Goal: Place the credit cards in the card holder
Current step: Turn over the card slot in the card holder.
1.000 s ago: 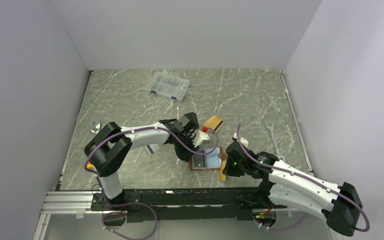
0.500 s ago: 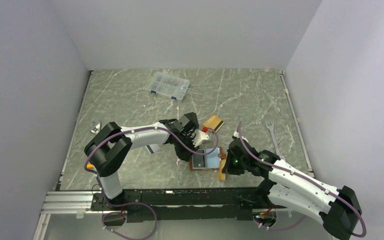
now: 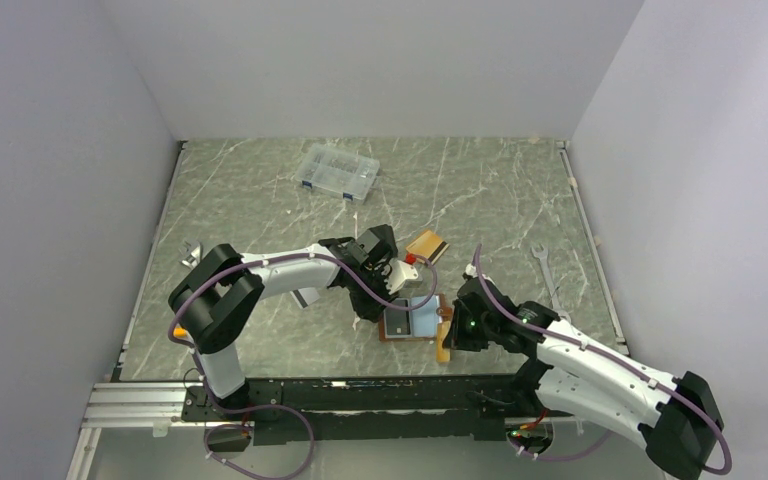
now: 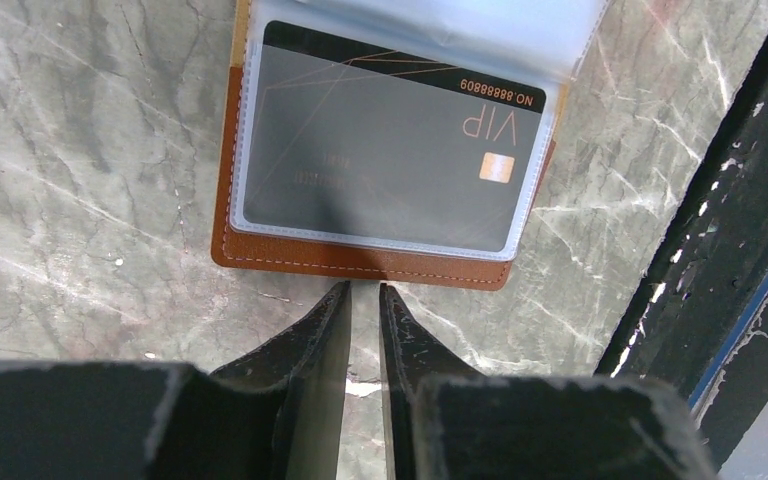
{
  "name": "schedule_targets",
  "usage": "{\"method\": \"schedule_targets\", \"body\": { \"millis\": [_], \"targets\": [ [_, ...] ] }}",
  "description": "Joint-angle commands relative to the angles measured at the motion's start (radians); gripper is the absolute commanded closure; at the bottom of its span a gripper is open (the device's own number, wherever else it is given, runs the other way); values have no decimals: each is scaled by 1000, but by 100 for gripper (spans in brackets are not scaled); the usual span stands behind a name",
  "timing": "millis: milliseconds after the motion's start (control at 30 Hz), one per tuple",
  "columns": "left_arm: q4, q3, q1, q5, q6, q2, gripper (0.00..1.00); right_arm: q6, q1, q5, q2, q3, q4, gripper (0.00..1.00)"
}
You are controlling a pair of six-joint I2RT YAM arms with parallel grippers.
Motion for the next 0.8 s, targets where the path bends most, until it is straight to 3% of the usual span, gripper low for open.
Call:
{"method": "schedule_targets", "body": {
  "millis": [0,533,767],
  "targets": [
    [-5,35,-4,3,14,-26,78,-3,-3,-17,12,-6,37,100],
    [-10,38,-4,-1,22,-31,80,-27,-30,-149,30,-29,250,100],
    [-15,40,-4,2,26,-34,81,-22,-59,-74,-17,7,66,100]
  ]
}}
